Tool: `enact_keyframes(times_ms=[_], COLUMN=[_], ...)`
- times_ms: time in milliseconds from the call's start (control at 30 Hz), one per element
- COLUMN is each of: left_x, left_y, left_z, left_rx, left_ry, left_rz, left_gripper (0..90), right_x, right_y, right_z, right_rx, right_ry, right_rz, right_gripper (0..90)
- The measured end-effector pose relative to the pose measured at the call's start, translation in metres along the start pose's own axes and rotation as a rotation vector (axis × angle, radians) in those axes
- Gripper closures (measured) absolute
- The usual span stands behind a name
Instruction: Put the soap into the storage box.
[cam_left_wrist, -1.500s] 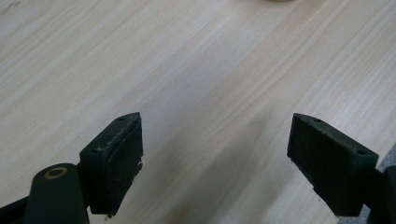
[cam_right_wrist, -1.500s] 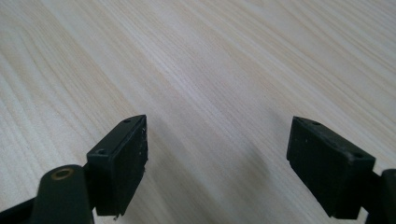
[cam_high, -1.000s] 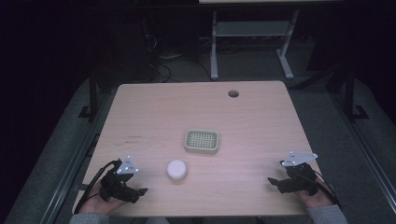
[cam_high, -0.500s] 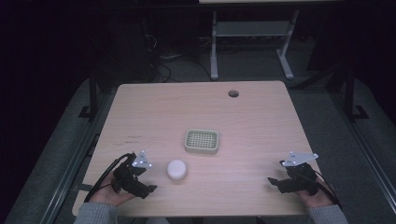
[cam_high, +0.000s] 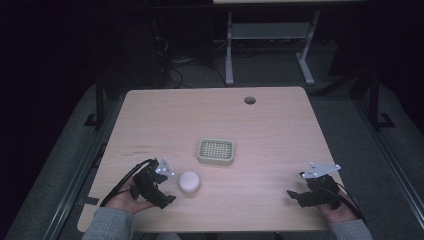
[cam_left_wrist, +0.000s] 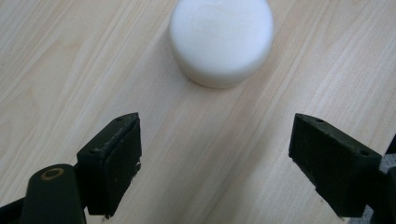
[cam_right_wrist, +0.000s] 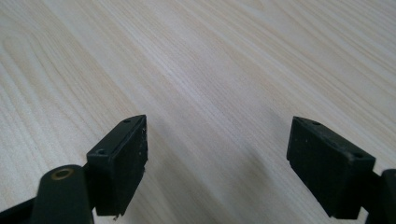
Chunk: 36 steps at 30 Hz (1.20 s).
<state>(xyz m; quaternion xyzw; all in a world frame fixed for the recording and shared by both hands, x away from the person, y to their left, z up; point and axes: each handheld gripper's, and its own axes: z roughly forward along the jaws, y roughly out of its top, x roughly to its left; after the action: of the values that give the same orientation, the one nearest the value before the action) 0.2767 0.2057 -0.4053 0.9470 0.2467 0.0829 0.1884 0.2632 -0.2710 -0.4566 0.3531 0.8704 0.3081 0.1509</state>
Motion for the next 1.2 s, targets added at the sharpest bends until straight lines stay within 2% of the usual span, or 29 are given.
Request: enact_keyframes(times_ms=[167, 367, 467, 533, 1200], left_x=[-0.001, -0.001, -0.002, -0.001, 0.001], left_y=[0.006, 0.014, 0.016, 0.019, 0.042], left_z=[0.002, 0.006, 0.007, 0.008, 0.022], left_rx=[0.001, 0.021, 0.024, 0.034, 0.081], left_ry=[-0.006, -0.01, -0.014, -0.016, -0.037], left_rz=[0.002, 0.03, 0.03, 0.046, 0.076], left_gripper=[16.8, 16.8, 16.8, 16.8, 16.8], right_x=[-0.001, -0.001, -0.001, -0.002, -0.001], right_y=[0.0, 0.0, 0.0, 0.0, 0.0], right_z=[-0.001, -0.001, -0.002, -0.002, -0.001], right_rx=[-0.009, -0.011, -0.014, -0.014, -0.018], right_ry=[-0.004, -0.004, -0.007, -0.007, 0.005], right_rz=[-0.008, -0.005, -0.003, -0.003, -0.001], right_gripper=[19.9, 20.0, 20.0, 20.0, 20.0])
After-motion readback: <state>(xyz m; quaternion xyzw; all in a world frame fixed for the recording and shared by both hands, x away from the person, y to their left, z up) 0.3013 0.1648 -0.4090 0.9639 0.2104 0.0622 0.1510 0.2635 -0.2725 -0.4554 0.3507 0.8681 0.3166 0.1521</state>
